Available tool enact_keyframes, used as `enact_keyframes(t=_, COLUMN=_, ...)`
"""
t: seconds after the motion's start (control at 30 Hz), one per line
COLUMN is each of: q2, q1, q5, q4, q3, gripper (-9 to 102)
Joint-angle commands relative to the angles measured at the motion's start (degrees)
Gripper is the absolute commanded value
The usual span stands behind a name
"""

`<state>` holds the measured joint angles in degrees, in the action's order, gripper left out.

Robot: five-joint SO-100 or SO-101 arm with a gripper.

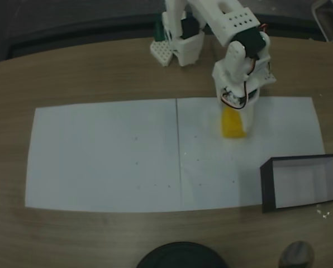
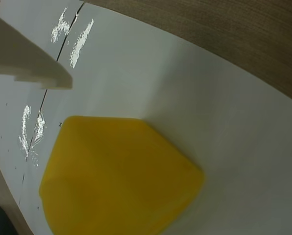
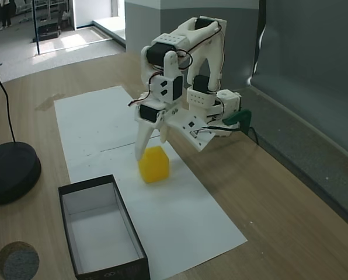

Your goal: Grab a yellow square and put it in the box.

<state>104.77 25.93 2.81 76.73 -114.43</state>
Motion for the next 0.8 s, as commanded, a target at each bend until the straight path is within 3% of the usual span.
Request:
enact_keyframes(t=0.0, q2=0.7, q1=-0.3, q5=-0.2, q4=-0.3, q3=0.3, gripper=36)
enact_keyframes(t=0.77, q2=-5.5, q1=1.7, q5=-1.8, q4=-8.8, q3=-3.4, gripper=36)
